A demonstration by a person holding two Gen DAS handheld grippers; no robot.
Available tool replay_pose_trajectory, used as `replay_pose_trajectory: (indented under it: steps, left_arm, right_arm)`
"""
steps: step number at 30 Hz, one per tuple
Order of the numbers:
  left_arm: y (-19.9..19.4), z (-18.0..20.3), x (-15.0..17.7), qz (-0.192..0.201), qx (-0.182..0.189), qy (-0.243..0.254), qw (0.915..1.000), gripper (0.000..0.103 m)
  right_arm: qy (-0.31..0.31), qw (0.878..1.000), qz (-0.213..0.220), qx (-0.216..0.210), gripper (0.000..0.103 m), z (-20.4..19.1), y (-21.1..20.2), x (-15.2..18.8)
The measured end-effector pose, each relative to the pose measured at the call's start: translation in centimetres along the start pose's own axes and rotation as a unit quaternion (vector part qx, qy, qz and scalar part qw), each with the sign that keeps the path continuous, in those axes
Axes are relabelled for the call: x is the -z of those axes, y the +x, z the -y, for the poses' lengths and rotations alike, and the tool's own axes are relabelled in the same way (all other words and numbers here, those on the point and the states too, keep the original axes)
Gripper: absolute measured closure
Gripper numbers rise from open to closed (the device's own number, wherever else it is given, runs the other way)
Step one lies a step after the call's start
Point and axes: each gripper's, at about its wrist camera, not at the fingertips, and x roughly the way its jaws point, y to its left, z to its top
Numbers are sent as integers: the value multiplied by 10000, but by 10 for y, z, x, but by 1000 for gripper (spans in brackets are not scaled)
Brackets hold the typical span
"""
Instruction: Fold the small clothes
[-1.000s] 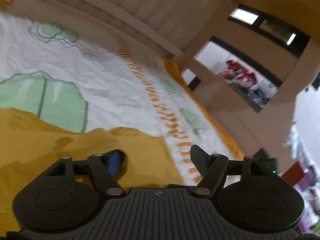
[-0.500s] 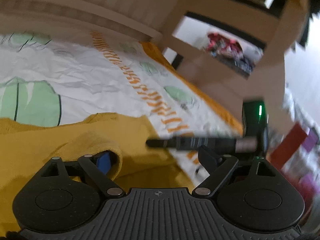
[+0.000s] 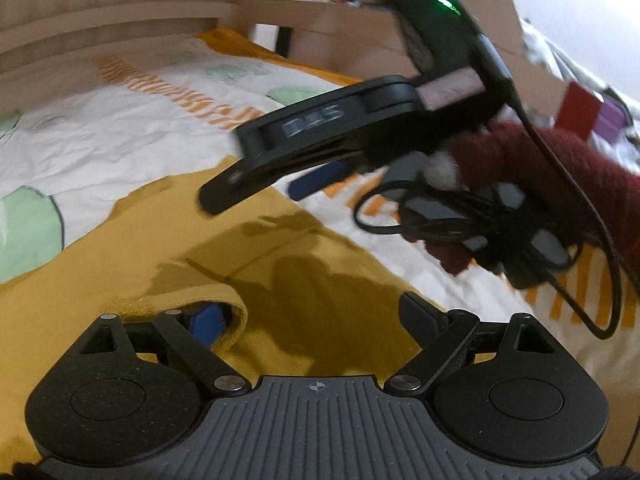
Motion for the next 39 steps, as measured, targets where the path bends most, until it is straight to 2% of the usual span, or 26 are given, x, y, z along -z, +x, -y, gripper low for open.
replay_pose_trajectory:
  steps: [3,8,11,14,17,20,23,26,28,30,32,34,36,39]
  left_arm:
    - [-2,10,1,-11,267,261,9993,13]
    - [-9,28,5,52,723,678,9951,13]
    - [-22,28,5,116,1164,726,9905,13]
    - [-44,18,-3,443,1310,617,9885,14]
    - [-65,-2,-13,882,1245,217,9881,13]
    - [-86,-28,-20,1308,954,-315,9863,13]
    - [-102,-61,-23,1579,154,-1035,9819,13]
    - [-112,-94,-19,1628,-820,-1846,9658,13]
    - [-115,-117,-13,1520,-1477,-2509,9445,13]
    - [-118,-137,-5,1371,-1860,-3025,9247,14]
    - [-117,-152,5,946,-2303,-3482,9038,14]
    - [-113,-161,13,505,-2770,-3618,8887,14]
    - [-112,-167,19,245,-3032,-3704,8776,14]
    - [-120,-180,28,230,-3049,-3931,8671,14]
  right_arm:
    - [-272,9995,-62,174,0,-6,3,3]
    - [-89,9996,-23,269,0,3,0,0]
    - [-134,9994,-30,313,0,3,-1,0]
    - [-172,9996,-60,238,0,1,-2,0]
    - [-184,9995,-23,245,0,-1,-4,-1]
    - [-238,9990,65,365,0,-1,-8,-3]
    - [-201,9990,129,378,0,2,-11,-5]
    - [-309,9989,149,326,0,-3,-13,-4]
    - [-520,9982,118,287,0,-12,-12,-1]
    - [-791,9966,75,216,0,-23,-12,4]
    - [-1061,9943,40,110,0,-34,-14,10]
    - [-1382,9904,-1,-27,0,-46,-16,17]
    - [-1718,9850,-72,-160,0,-56,-15,24]
    - [-2123,9766,-220,-254,1,-67,-10,34]
